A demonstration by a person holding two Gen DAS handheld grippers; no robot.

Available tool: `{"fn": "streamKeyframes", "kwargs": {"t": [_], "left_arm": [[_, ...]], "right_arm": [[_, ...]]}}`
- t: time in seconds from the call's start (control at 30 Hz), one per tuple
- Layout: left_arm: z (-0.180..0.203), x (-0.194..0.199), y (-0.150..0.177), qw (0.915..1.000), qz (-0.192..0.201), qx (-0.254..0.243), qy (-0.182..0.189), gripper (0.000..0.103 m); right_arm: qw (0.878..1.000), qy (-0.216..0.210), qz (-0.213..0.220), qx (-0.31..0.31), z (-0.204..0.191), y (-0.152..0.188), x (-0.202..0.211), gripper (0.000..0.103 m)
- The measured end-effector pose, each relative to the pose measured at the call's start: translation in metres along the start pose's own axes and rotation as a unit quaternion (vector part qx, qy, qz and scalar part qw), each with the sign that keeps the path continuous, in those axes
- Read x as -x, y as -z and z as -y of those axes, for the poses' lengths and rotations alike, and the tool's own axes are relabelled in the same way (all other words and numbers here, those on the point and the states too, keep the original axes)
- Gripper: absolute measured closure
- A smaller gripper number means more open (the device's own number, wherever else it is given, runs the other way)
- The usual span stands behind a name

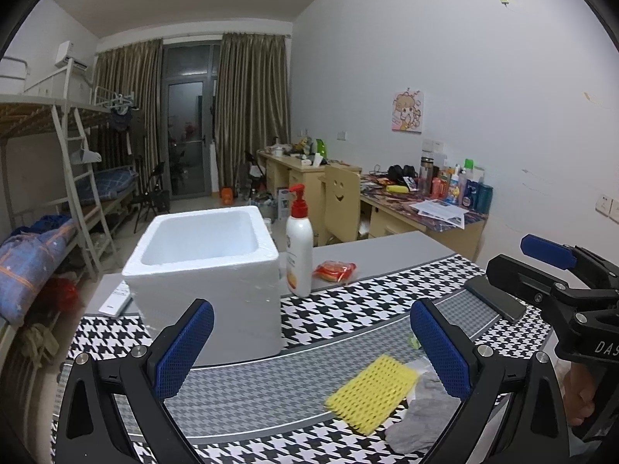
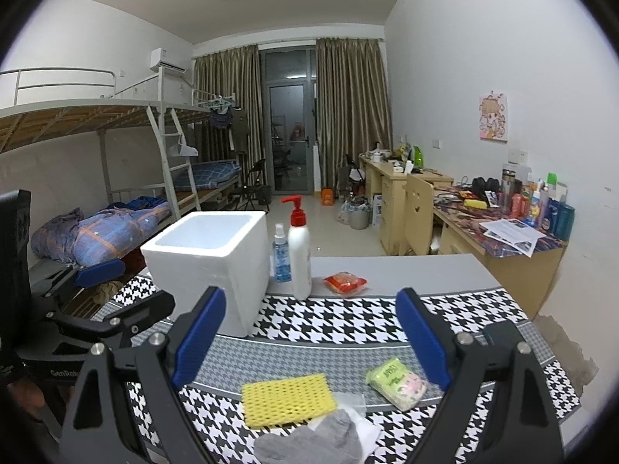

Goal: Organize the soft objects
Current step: 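Lower the left gripper onto the yellow mesh sponge while the right gripper approaches the pink tissue pack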

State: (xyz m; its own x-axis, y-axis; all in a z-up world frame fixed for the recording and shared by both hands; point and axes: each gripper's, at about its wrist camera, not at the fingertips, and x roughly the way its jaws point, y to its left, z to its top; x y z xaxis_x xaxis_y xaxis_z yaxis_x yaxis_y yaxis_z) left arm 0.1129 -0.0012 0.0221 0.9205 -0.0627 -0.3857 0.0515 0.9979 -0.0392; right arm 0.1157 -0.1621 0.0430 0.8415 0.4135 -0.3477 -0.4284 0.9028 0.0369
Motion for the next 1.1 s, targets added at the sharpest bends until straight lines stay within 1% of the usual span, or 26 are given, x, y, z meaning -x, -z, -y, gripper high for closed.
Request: {"fn": "streamKeyframes", "kwargs": {"t": [0.6,0.9,1.1], "left_arm": [[0.021,-0.022,0.014,0.9993,-0.030,-0.006,0.023,0.001],[0.030,-0.035,0.025,0.9984,-0.048,-0.014,0.029,0.001],[0.035,-0.047,0.032,0.9971,-0.068,-0.020,0.028,0.001]], "right_arm": [[0.999,0.028,-0.023,-0.021,0.033,0.019,-0.004,0.011],[0.998,0.038,-0.041,-0.029,0.045,0.030,-0.011,0.011],[0.997,0.047,-0.048,-0.037,0.052,0.034,-0.014,0.011]]}}
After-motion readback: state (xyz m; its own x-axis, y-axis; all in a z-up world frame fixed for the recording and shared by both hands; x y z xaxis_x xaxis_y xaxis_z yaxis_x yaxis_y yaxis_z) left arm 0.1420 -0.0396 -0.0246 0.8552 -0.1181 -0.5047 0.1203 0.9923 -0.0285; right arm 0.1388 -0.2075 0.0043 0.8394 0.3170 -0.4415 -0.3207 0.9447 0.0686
